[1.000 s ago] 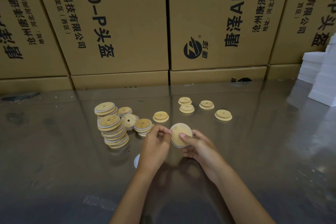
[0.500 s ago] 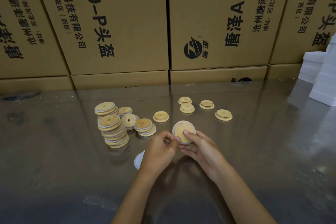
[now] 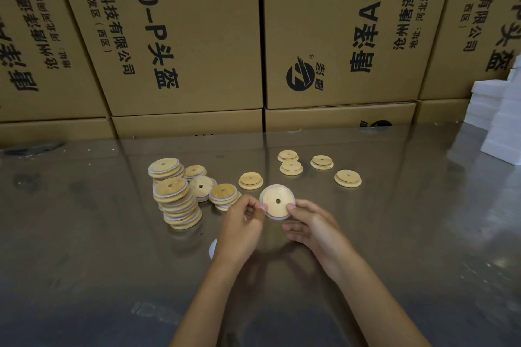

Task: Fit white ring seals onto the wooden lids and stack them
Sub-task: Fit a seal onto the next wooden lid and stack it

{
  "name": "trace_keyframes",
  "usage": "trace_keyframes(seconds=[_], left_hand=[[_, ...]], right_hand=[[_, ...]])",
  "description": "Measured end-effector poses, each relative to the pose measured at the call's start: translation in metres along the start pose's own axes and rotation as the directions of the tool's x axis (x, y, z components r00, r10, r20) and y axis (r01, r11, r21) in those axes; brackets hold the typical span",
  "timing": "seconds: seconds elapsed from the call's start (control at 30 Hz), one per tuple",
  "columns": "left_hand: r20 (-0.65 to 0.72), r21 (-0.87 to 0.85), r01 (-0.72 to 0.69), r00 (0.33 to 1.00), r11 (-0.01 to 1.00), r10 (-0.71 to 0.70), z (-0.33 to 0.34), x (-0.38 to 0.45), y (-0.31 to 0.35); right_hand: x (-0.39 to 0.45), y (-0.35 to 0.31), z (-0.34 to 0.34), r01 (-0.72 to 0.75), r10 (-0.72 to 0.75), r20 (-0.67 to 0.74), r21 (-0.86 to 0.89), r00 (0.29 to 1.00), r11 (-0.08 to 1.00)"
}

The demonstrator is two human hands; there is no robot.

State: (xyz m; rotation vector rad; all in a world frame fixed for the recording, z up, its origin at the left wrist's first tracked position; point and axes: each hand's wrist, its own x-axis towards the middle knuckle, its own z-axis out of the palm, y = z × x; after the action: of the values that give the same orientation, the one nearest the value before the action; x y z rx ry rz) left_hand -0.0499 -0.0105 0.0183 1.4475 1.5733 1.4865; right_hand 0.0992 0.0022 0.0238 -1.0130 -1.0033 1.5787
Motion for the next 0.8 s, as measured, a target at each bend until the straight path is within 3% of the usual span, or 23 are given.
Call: trace_keyframes(seconds=[0.13, 0.27, 0.33, 0.5, 0.63, 0.8], left_hand=[[-0.063, 0.097, -0.031, 0.997, 0.995, 0.037, 0.000, -0.001, -0.003], [0.092, 0.181, -0.149, 0.987, 0.972, 0.134, 0.004, -0.005, -0.007], [0.091, 0.269, -0.203, 0.979, 0.942, 0.185, 0.005, -0.005, -0.010], [-0.089, 0.354, -0.137, 0.980, 0.925, 0.179, -0.003, 0.002, -0.012], [-0.241, 0.301, -0.058, 0.961, 0.952, 0.135, -0.019, 0.013, -0.019], [-0.283, 0.289, -0.029, 0.952, 0.957, 0.114, -0.027, 0.022, -0.027]], right_hand=[[-0.001, 0.001, 0.001, 0.002, -0.002, 0.014, 0.023, 1.000, 1.000], [-0.003, 0.003, 0.004, 0.019, -0.019, 0.029, -0.019, 0.999, 1.000], [-0.003, 0.004, 0.005, 0.020, -0.019, 0.031, -0.044, 0.999, 0.999], [-0.004, 0.002, 0.007, 0.027, -0.024, 0.029, -0.088, 0.999, 0.996], [-0.004, 0.004, 0.007, 0.030, -0.025, 0.040, -0.129, 0.999, 0.991], [-0.004, 0.005, 0.005, 0.029, -0.022, 0.049, -0.156, 0.999, 0.987]])
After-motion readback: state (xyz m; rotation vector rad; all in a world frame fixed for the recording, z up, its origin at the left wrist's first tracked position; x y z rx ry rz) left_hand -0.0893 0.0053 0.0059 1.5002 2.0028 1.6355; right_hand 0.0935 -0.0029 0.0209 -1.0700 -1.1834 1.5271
